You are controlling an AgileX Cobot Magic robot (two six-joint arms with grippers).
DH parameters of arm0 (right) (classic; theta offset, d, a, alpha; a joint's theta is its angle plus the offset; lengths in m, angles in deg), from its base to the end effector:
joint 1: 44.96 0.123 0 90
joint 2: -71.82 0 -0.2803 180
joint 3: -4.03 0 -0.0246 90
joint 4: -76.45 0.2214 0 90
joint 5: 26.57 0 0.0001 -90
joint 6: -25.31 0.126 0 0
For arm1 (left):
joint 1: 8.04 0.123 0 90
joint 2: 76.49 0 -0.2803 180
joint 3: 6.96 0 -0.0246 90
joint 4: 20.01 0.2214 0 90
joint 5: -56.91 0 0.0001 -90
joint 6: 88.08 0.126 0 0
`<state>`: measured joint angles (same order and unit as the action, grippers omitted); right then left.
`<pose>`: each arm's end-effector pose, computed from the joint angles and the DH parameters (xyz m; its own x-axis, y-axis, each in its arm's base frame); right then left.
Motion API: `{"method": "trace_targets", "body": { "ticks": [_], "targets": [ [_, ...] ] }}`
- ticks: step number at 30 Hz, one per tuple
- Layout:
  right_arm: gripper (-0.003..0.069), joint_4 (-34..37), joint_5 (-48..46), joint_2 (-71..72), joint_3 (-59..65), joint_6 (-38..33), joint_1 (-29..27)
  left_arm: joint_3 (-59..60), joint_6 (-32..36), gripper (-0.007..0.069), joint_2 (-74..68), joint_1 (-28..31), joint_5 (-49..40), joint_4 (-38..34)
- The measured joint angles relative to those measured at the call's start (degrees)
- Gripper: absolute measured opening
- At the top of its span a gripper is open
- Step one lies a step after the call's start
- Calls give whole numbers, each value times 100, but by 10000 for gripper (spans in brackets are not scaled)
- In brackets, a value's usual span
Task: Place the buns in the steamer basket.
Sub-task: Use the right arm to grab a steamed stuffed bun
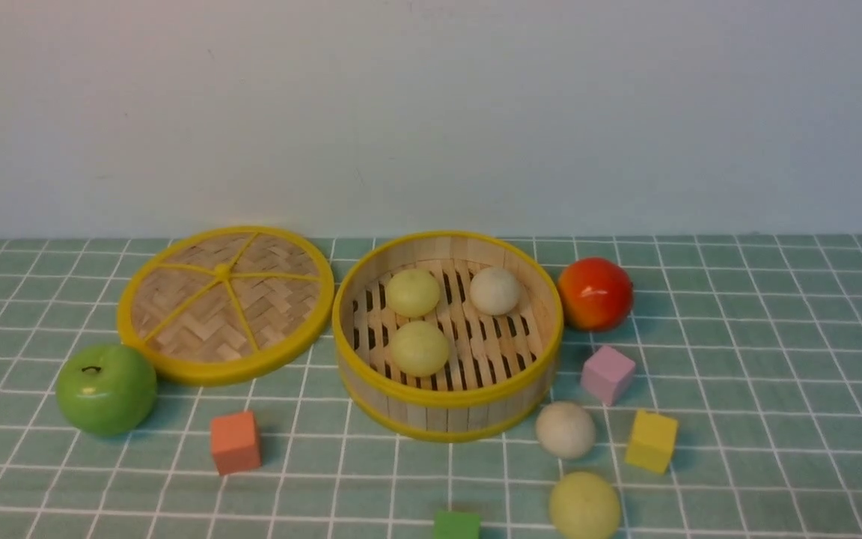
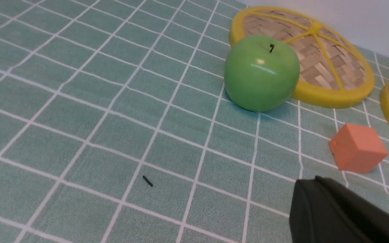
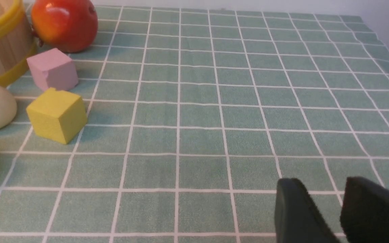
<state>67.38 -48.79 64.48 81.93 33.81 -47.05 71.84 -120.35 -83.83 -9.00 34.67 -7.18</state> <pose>0.0604 -0.0097 0.1644 -0.2955 0.0124 -0.9553 0.0938 0.9955 -0.0161 0.0609 0.0096 0.1596 -0.2657 -0.3424 -0.9012 -0.1661 0.9371 -0.3070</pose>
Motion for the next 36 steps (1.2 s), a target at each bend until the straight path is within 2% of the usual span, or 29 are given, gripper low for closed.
{"method": "trace_targets", "body": {
  "ticks": [36],
  "targets": [
    [240, 0, 0, 0, 0, 0, 0, 0, 0, 22, 0, 0, 5, 12]
  ]
}}
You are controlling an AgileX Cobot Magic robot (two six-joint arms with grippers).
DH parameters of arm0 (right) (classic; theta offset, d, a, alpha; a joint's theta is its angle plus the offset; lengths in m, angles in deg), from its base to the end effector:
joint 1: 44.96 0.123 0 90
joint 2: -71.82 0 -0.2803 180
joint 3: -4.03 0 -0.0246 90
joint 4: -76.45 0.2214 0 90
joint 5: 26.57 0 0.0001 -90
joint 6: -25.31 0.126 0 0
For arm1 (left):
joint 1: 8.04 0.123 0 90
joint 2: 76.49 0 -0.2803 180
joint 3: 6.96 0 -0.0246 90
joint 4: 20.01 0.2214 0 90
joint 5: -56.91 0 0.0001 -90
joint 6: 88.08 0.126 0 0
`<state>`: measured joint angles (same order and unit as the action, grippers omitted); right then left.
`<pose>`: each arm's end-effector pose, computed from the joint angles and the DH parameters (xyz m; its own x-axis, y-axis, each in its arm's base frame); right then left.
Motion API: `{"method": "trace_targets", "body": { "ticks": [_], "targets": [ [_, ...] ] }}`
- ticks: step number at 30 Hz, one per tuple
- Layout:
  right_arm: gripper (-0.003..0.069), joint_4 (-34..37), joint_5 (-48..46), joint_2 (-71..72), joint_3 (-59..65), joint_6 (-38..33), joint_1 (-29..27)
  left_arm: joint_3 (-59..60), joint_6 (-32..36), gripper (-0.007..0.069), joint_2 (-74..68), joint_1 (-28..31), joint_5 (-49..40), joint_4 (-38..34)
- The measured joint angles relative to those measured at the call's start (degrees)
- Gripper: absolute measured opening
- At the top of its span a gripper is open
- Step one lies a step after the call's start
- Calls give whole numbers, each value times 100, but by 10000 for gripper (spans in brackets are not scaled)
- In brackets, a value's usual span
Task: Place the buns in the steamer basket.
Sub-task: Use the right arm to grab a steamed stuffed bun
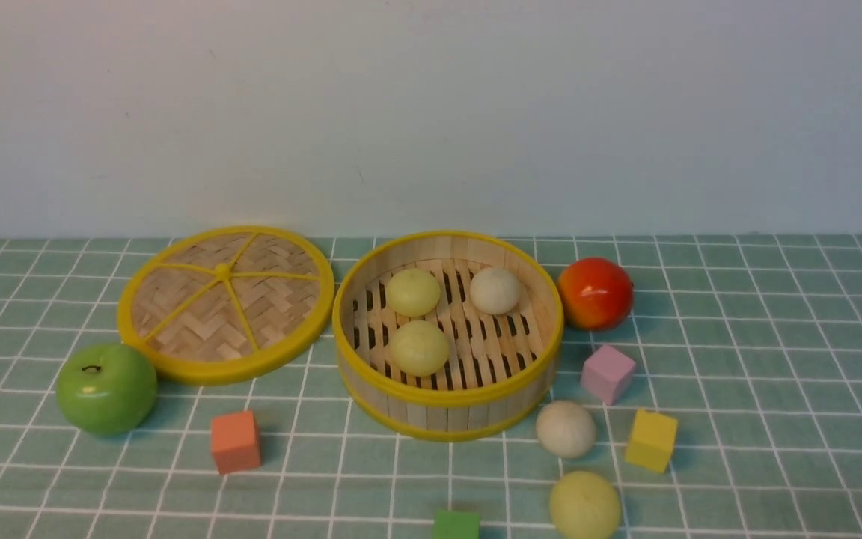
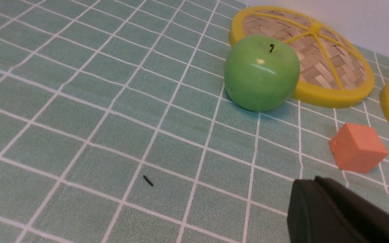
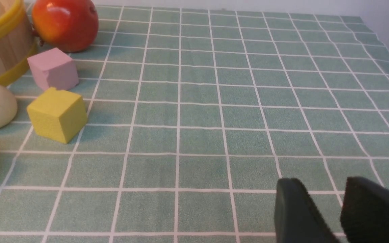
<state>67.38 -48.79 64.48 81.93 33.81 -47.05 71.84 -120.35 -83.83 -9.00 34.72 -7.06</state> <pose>0.0604 -0.0097 0.1644 -0.2955 0.0124 -0.9553 0.0938 0.9955 -0.0161 0.0609 0.0097 0.1597 -0.2649 -0.3405 -0.9022 -0.1658 0.9377 -0.3052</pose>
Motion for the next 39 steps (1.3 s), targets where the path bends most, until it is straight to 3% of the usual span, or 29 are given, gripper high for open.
{"method": "trace_targets", "body": {
  "ticks": [39],
  "targets": [
    [240, -85, 158, 0, 29, 0, 0, 0, 0, 59, 0, 0, 0, 4]
  ]
}}
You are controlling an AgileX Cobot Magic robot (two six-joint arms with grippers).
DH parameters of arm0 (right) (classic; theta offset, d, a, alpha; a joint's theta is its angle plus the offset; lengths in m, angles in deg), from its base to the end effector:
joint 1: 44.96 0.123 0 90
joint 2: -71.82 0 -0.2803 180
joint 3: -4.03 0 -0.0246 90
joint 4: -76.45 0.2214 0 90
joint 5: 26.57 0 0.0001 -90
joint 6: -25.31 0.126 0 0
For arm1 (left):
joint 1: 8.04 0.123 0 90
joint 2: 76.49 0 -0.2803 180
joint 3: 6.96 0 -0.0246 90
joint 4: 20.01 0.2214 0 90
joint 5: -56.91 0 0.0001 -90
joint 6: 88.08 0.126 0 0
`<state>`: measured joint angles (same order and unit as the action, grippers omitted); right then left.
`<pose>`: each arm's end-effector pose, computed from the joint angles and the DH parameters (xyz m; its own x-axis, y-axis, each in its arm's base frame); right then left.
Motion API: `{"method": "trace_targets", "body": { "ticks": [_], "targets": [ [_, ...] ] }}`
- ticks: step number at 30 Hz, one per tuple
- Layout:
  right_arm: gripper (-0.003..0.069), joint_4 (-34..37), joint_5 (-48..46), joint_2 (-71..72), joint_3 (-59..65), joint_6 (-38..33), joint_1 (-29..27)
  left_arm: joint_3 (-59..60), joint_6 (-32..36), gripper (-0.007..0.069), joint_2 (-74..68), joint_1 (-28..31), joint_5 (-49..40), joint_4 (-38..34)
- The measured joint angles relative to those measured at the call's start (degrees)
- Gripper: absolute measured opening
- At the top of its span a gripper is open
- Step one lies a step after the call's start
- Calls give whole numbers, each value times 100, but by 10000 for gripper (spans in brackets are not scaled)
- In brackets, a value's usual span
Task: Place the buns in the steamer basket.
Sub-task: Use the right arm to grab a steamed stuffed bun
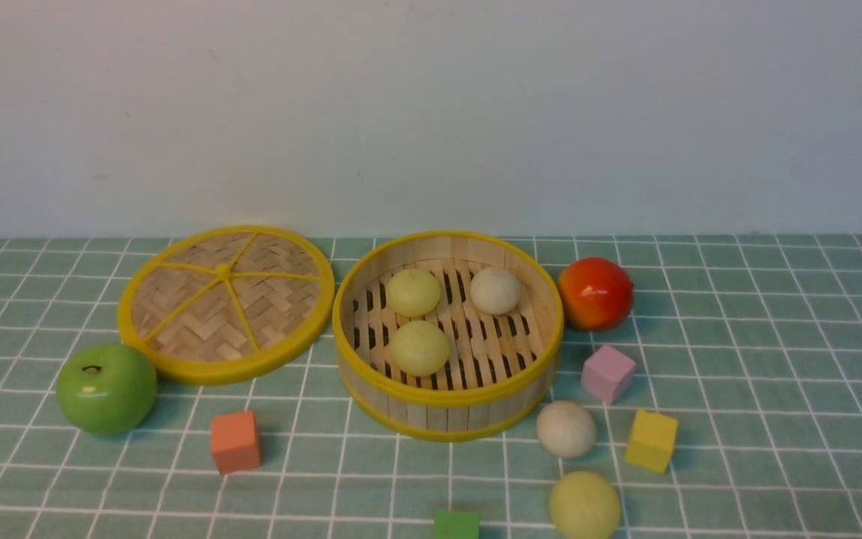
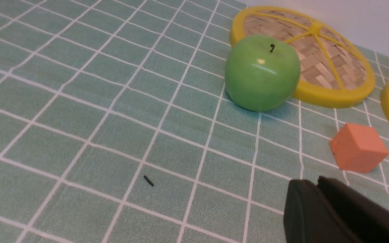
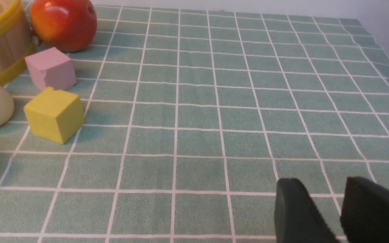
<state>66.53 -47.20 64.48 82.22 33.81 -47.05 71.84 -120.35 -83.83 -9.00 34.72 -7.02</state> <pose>0.0614 -0.0099 0.1661 -0.2747 -0.0038 -0.9615 0.0909 0.9954 -0.0300 0.0609 0.0097 0.1598 -0.2649 -0.3399 -0.9024 -0.1659 0.9379 -0.3046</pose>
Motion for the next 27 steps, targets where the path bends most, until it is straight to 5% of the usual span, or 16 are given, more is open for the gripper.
{"method": "trace_targets", "body": {
  "ticks": [16, 27],
  "targets": [
    [240, 183, 3289, 0, 33, 13, 0, 0, 0, 71, 0, 0, 0, 0],
    [240, 467, 3328, -8, -438, 434, 0, 0, 0, 75, 0, 0, 0, 0]
  ]
}}
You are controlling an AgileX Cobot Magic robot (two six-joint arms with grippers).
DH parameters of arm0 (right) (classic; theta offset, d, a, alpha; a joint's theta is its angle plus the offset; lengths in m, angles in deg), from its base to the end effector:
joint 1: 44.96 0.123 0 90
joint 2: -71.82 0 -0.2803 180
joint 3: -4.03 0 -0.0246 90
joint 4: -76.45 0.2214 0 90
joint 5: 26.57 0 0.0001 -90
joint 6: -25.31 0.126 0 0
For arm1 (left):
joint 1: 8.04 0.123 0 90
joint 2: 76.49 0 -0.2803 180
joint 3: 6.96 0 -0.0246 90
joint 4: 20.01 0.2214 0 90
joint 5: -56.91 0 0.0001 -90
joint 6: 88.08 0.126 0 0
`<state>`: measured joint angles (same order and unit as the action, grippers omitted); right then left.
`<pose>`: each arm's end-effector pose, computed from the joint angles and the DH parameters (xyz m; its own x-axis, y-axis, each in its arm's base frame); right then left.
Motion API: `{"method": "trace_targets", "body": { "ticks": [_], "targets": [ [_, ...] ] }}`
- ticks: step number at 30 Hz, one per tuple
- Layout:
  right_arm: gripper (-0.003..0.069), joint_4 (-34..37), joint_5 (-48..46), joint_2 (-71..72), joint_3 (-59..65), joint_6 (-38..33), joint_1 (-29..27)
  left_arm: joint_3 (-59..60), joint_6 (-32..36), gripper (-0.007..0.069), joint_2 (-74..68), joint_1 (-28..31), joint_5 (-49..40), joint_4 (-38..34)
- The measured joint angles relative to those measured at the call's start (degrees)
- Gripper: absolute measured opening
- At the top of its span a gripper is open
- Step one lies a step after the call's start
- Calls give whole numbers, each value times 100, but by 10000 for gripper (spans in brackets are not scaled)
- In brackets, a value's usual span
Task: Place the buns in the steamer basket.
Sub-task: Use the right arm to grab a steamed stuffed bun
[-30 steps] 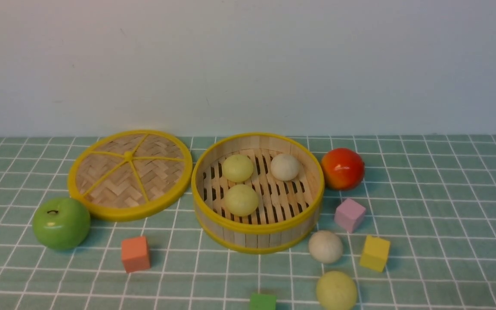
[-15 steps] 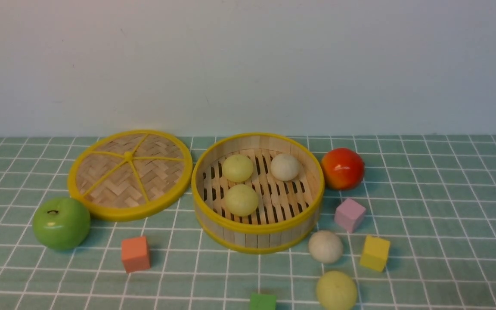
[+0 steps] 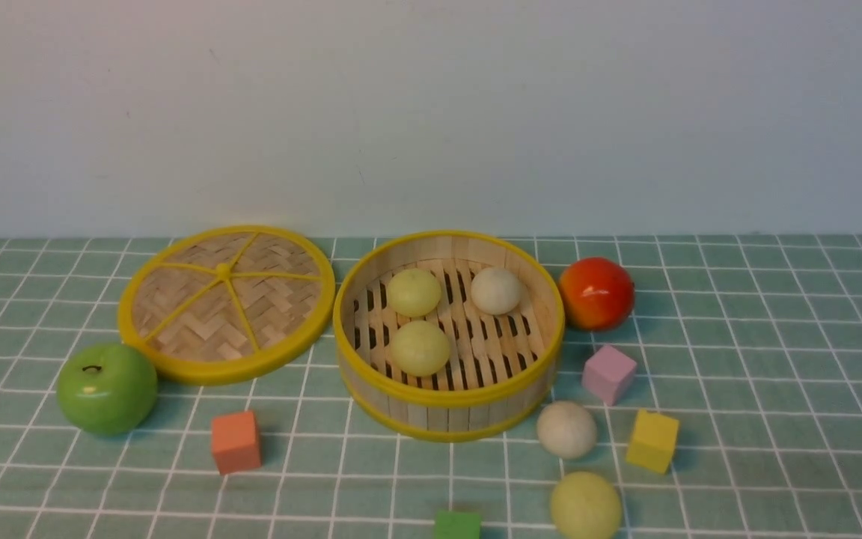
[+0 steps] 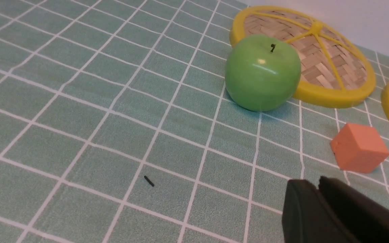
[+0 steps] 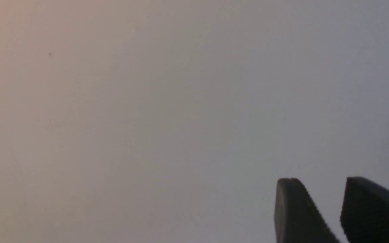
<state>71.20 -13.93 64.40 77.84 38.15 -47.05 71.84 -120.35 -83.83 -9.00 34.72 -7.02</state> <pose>0.0545 0.0005 0.2631 0.3631 0.1211 -0.9239 -0.0312 0.9925 0.1178 0.0609 0.0097 0.1598 -0.2649 -0.3399 -0.9024 -0.1659 0.9379 -0.3046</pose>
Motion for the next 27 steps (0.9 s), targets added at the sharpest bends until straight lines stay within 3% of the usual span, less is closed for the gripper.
{"method": "trace_targets", "body": {
  "ticks": [4, 8, 17, 22, 27],
  "targets": [
    [240, 51, -494, -295, -694, 33, 0, 0, 0, 78, 0, 0, 0, 0],
    [240, 71, -1672, -1375, -2021, 33, 0, 0, 0, 86, 0, 0, 0, 0],
    [240, 268, -3558, -3518, -2833, 310, 0, 0, 0, 94, 0, 0, 0, 3],
    [240, 491, -3708, -4463, -2833, 252, 0, 0, 0, 100, 0, 0, 0, 3],
    [240, 1505, -3785, -5395, -2833, -16, 0, 0, 0, 106, 0, 0, 0, 3]
  ]
}}
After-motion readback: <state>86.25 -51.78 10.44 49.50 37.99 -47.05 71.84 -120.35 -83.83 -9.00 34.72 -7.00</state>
